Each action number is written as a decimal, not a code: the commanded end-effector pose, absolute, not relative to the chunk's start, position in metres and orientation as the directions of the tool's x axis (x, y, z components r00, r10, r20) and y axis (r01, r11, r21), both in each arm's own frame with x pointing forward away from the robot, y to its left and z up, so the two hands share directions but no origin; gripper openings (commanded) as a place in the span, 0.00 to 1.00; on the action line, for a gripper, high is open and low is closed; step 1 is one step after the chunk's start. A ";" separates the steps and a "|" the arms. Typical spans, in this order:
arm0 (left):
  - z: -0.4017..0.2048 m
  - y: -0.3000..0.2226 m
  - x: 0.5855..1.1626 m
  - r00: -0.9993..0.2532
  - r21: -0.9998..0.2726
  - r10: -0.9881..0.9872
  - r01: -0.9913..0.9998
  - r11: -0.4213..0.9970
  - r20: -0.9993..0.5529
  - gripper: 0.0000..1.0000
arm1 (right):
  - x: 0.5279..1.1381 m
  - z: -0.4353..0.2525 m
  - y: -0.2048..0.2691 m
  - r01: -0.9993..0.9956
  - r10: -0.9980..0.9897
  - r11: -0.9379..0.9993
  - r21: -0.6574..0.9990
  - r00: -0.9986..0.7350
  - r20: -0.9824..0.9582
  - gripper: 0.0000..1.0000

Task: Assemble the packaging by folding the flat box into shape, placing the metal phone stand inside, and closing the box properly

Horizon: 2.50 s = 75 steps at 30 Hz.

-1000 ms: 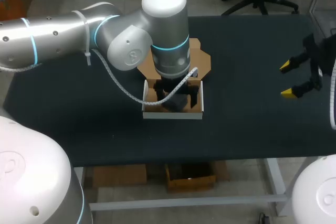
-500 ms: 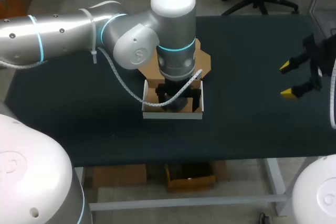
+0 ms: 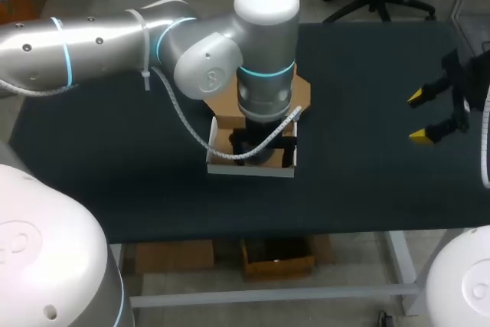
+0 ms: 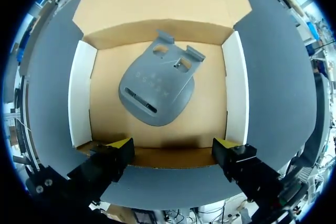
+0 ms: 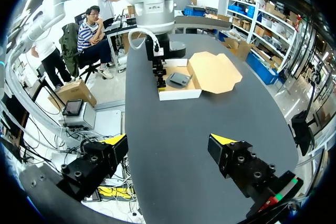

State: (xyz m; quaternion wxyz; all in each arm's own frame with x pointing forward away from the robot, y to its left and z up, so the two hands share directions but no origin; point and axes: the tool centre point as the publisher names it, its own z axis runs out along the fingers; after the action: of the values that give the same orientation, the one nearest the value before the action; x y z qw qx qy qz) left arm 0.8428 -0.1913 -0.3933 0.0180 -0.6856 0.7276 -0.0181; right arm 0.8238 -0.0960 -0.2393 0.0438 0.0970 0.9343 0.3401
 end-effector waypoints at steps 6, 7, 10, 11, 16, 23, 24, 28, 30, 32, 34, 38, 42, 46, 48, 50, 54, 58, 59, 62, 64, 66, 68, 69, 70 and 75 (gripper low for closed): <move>-0.395 -0.191 0.824 -0.030 -0.037 -1.000 -0.999 0.030 -0.005 1.00 | 0.823 -0.238 -0.097 0.150 0.207 0.748 0.646 -0.978 -0.014 1.00; -0.396 -0.192 0.821 -0.022 -0.032 -1.000 -0.999 0.022 -0.001 1.00 | 0.823 -0.238 -0.097 0.150 0.207 0.748 0.646 -0.978 -0.014 1.00; -0.397 -0.193 0.814 -0.014 -0.024 -1.000 -1.000 0.014 0.002 1.00 | 0.823 -0.238 -0.097 0.150 0.207 0.748 0.646 -0.978 -0.014 1.00; -0.398 -0.193 0.811 -0.013 -0.023 -1.000 -1.000 0.013 0.002 1.00 | 0.823 -0.238 -0.097 0.150 0.207 0.748 0.646 -0.978 -0.014 1.00; -0.400 -0.196 0.799 0.006 -0.007 -1.000 -1.000 -0.006 0.008 1.00 | 0.823 -0.238 -0.097 0.150 0.207 0.748 0.646 -0.978 -0.014 1.00; -0.401 -0.202 0.785 0.029 0.001 -1.000 -1.000 -0.029 0.007 1.00 | 0.823 -0.238 -0.097 0.150 0.207 0.748 0.646 -0.978 -0.014 1.00; -0.401 -0.203 0.783 0.031 0.001 -0.999 -1.000 -0.031 0.007 1.00 | 0.823 -0.238 -0.097 0.150 0.207 0.748 0.646 -0.978 -0.014 1.00; -0.399 -0.205 0.776 0.042 -0.002 -0.999 -0.999 -0.042 0.010 1.00 | 0.823 -0.238 -0.097 0.150 0.207 0.748 0.646 -0.978 -0.014 1.00; -0.398 -0.206 0.772 0.046 -0.003 -0.999 -0.999 -0.046 0.011 1.00 | 0.823 -0.238 -0.097 0.150 0.207 0.748 0.646 -0.978 -0.014 1.00; -0.398 -0.206 0.770 0.049 -0.004 -0.999 -0.999 -0.049 0.012 1.00 | 0.823 -0.238 -0.097 0.150 0.207 0.748 0.646 -0.978 -0.014 1.00; -0.398 -0.208 0.767 0.051 -0.004 -0.999 -0.999 -0.051 0.013 1.00 | 0.823 -0.238 -0.097 0.150 0.207 0.748 0.646 -0.978 -0.014 1.00; -0.399 -0.209 0.762 0.053 -0.002 -0.999 -0.999 -0.053 0.012 1.00 | 0.823 -0.238 -0.097 0.150 0.207 0.748 0.646 -0.978 -0.014 1.00; -0.399 -0.209 0.759 0.057 -0.007 -0.998 -0.998 -0.057 0.013 1.00 | 0.823 -0.238 -0.097 0.150 0.207 0.748 0.646 -0.978 -0.014 1.00; -0.392 -0.205 0.760 0.079 -0.037 -0.996 -0.996 -0.080 0.036 1.00 | 0.823 -0.238 -0.097 0.150 0.207 0.748 0.646 -0.978 -0.014 1.00; -0.388 -0.203 0.761 0.078 -0.057 -0.996 -0.995 -0.081 0.051 1.00 | 0.823 -0.238 -0.097 0.150 0.207 0.748 0.646 -0.978 -0.014 1.00; -0.382 -0.201 0.761 0.072 -0.083 -0.995 -0.994 -0.077 0.066 1.00 | 0.823 -0.238 -0.097 0.150 0.207 0.748 0.646 -0.978 -0.014 1.00; -0.369 -0.194 0.764 0.042 -0.139 -0.995 -0.989 -0.054 0.090 1.00 | 0.823 -0.238 -0.097 0.150 0.207 0.748 0.646 -0.978 -0.014 1.00; -0.358 -0.184 0.769 -0.035 -0.196 -0.991 -0.981 0.010 0.129 1.00 | 0.823 -0.238 -0.097 0.150 0.207 0.748 0.646 -0.978 -0.014 1.00; -0.356 -0.181 0.771 -0.053 -0.204 -0.988 -0.979 0.022 0.144 1.00 | 0.823 -0.238 -0.097 0.150 0.207 0.748 0.646 -0.978 -0.014 1.00; -0.350 -0.171 0.781 -0.094 -0.223 -0.983 -0.973 0.058 0.156 1.00 | 0.823 -0.238 -0.097 0.150 0.207 0.748 0.646 -0.978 -0.014 1.00; -0.345 -0.164 0.788 -0.123 -0.237 -0.978 -0.968 0.080 0.171 1.00 | 0.823 -0.238 -0.097 0.150 0.207 0.748 0.646 -0.978 -0.014 1.00; -0.340 -0.157 0.796 -0.138 -0.253 -0.974 -0.963 0.090 0.180 1.00 | 0.823 -0.238 -0.097 0.150 0.207 0.748 0.646 -0.978 -0.014 1.00; -0.336 -0.151 0.804 -0.160 -0.258 -0.968 -0.960 0.108 0.191 1.00 | 0.823 -0.238 -0.097 0.150 0.207 0.748 0.646 -0.978 -0.014 1.00; -0.333 -0.147 0.808 -0.177 -0.270 -0.964 -0.955 0.120 0.198 1.00 | 0.823 -0.238 -0.097 0.150 0.207 0.748 0.646 -0.978 -0.014 1.00; -0.331 -0.144 0.812 -0.192 -0.270 -0.961 -0.953 0.134 0.200 1.00 | 0.823 -0.238 -0.097 0.150 0.207 0.748 0.646 -0.978 -0.014 1.00; -0.326 -0.126 0.831 -0.227 -0.291 -0.950 -0.943 0.160 0.214 1.00 | 0.823 -0.238 -0.097 0.150 0.207 0.748 0.646 -0.978 -0.014 1.00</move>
State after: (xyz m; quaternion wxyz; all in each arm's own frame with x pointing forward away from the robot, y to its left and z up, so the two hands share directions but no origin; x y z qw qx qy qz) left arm 0.8259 -0.1419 -0.3300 0.0441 -0.6304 0.7596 -0.1536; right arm 0.8238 -0.0960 -0.2393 0.0437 0.0968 0.9343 0.3401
